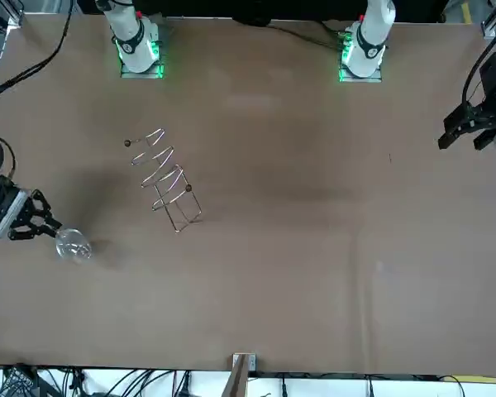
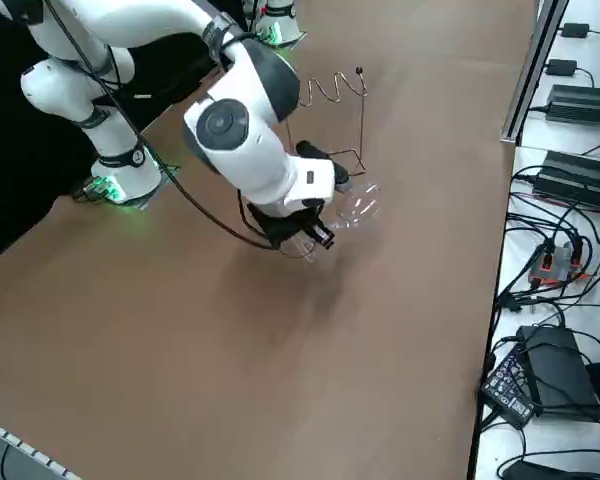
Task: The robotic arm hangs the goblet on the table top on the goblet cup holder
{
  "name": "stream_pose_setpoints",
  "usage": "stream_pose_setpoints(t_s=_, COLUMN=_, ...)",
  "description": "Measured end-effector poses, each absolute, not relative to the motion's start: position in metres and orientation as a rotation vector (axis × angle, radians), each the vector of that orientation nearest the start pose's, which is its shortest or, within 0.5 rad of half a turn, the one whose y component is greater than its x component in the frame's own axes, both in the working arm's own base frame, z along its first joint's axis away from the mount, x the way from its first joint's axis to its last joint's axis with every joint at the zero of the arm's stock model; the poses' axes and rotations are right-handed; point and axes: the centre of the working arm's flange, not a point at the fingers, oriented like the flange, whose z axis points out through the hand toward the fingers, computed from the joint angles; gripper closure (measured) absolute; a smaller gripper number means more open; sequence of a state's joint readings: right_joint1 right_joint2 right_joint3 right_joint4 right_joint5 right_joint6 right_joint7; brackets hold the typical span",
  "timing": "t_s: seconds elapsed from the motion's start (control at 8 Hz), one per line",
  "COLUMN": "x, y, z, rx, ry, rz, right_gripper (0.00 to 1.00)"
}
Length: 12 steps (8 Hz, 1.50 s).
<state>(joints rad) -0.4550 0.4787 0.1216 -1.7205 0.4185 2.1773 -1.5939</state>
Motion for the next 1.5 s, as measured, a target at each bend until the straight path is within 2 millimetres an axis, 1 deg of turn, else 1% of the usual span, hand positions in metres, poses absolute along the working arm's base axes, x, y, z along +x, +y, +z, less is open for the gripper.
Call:
stream_pose_setpoints(t_s=0.38, x=0.620, y=-0.199, z=0.310, rx=-2.606, ry=-1.096, rz=-0.370, right_gripper=0.88)
stream_pose_setpoints(t_s=0.62, x=0.614, y=-0.178, z=0.308, rx=-2.648, ry=-0.880, rz=-0.284, right_gripper=0.88)
stream_pose_setpoints(t_s=0.88, x=0.609, y=-0.161, z=0.315, rx=-2.660, ry=-0.689, rz=-0.188, right_gripper=0.88)
stream_pose_setpoints(t_s=1.12, x=0.603, y=-0.153, z=0.325, rx=-2.668, ry=-0.496, rz=-0.091, right_gripper=0.88)
stream_pose_setpoints(t_s=1.5, x=0.596, y=-0.142, z=0.335, rx=-2.670, ry=-0.238, rz=0.076, right_gripper=0.88)
